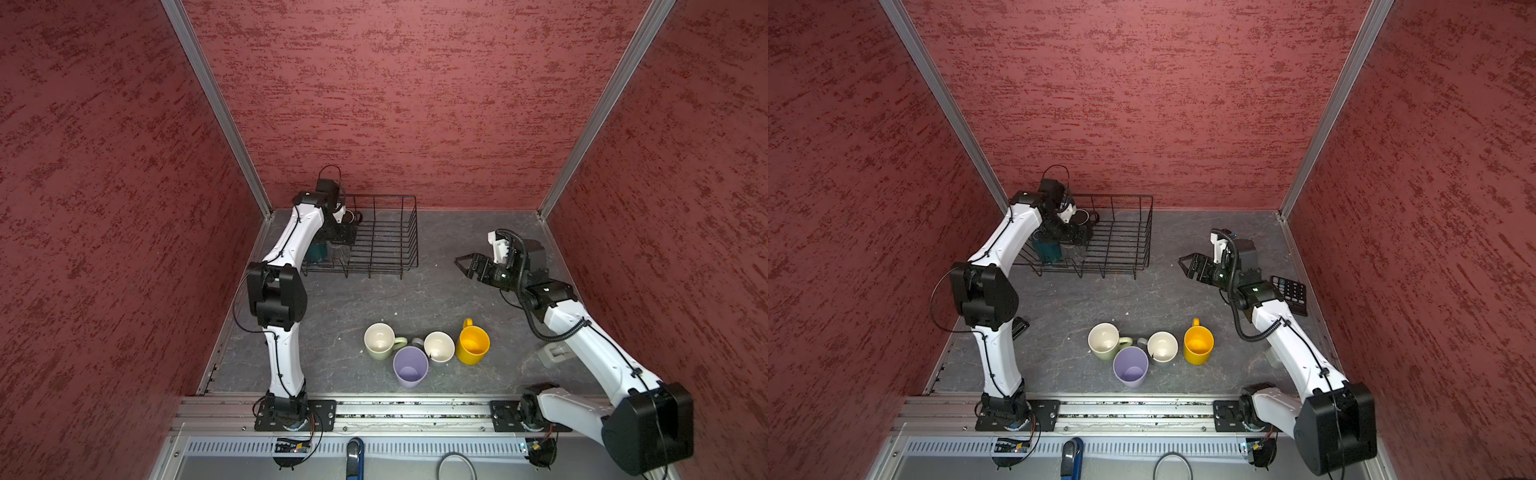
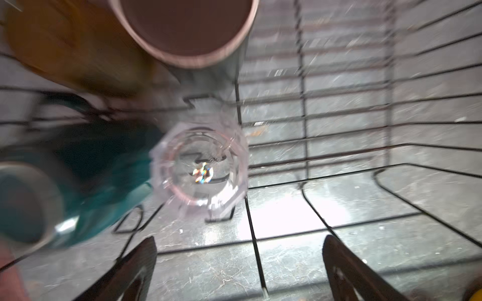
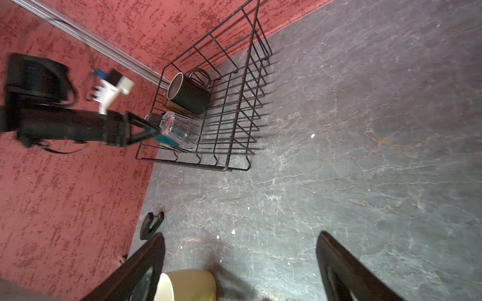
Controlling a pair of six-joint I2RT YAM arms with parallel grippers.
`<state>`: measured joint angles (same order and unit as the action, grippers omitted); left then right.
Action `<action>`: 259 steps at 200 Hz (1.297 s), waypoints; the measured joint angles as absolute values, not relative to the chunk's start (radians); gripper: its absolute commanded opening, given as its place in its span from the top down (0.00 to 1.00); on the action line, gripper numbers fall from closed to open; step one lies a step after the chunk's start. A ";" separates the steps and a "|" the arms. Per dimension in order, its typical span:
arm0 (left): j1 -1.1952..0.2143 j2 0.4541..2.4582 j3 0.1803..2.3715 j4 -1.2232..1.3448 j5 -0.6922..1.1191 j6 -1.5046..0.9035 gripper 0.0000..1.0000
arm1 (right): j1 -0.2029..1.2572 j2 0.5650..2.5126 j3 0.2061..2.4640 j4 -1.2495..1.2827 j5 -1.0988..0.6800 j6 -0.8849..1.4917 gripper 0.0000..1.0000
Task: Load cups into a dish rack
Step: Place the cup upside down at the dish rack, then pick up the cup from the center of the table.
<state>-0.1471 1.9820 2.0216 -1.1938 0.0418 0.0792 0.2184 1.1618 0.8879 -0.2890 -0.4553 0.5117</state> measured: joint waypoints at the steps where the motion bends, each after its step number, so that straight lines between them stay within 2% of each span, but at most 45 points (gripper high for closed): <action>1: -0.147 1.977 2.022 -1.192 0.041 0.079 0.00 | 0.219 1.163 0.889 -0.292 -0.454 0.511 0.11; 35: -0.156 1.683 1.915 -1.013 0.044 0.056 0.00 | 0.249 1.180 0.930 -0.361 -0.402 0.462 0.16; 72: -0.143 1.295 1.471 -0.588 0.089 0.007 0.00 | 0.393 1.210 1.018 -0.440 -0.313 0.414 0.19; 89: -0.115 1.200 1.337 -0.480 0.136 -0.015 0.00 | 0.482 1.225 1.061 -0.473 -0.272 0.405 0.22; 167: 0.124 1.096 1.010 -0.180 0.213 -0.190 0.00 | 0.845 1.334 1.129 -0.567 -0.115 0.442 0.33; 210: 0.171 1.094 0.997 -0.113 0.305 -0.267 0.01 | 0.981 1.446 1.195 -0.638 -0.046 0.460 0.36; 259: 0.213 1.073 0.994 -0.081 0.366 -0.318 0.00 | 1.048 1.549 1.269 -0.675 0.011 0.464 0.42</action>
<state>0.2134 1.0729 0.9936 -0.0811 0.3664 -0.3183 1.0485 1.5490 1.2690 -0.6746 0.0113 0.4641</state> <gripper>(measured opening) 0.996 0.597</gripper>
